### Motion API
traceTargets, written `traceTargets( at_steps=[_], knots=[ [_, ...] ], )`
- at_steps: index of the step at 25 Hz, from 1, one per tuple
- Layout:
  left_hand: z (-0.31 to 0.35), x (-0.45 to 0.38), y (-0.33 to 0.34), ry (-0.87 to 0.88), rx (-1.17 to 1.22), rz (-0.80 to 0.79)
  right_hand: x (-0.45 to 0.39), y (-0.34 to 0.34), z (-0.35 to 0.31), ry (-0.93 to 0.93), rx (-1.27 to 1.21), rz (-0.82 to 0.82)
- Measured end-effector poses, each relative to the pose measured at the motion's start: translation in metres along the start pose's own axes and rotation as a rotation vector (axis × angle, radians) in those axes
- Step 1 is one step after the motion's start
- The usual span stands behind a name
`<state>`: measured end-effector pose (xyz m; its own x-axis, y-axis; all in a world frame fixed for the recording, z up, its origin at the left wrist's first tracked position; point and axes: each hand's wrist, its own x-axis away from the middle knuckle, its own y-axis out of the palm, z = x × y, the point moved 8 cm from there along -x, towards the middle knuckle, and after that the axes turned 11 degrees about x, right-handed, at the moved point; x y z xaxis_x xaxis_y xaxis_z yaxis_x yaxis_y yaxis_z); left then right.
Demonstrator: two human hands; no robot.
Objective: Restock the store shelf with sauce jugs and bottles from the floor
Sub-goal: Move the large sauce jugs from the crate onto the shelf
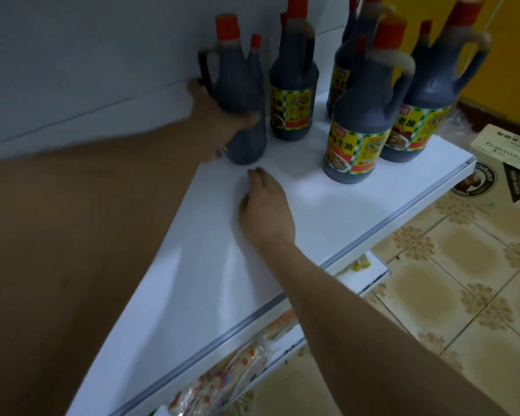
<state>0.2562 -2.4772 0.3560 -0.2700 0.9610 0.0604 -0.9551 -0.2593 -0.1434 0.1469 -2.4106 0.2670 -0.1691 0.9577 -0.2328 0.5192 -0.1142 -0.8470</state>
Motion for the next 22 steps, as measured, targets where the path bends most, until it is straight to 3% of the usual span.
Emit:
traceTargets(
  at_steps=[2, 8, 14, 17, 22],
  knots=[
    [-0.026, 0.031, -0.008, -0.058, -0.031, 0.015, 0.007, 0.008, -0.006, -0.095, 0.162, 0.002],
    [-0.074, 0.115, -0.037, -0.075, -0.209, 0.061, 0.012, 0.013, -0.030, 0.003, 0.494, -0.219],
    [-0.078, 0.227, -0.081, 0.068, -0.134, 0.054, 0.166, -0.011, -0.104, -0.191, 0.003, 0.111],
    [-0.079, 0.308, -0.101, 0.267, -0.201, -0.006, 0.240, -0.003, -0.125, -0.183, -0.298, 0.040],
    [-0.129, 0.411, -0.169, 0.277, -0.203, 0.163, 0.344, 0.037, -0.164, -0.306, -0.404, -0.082]
  ],
)
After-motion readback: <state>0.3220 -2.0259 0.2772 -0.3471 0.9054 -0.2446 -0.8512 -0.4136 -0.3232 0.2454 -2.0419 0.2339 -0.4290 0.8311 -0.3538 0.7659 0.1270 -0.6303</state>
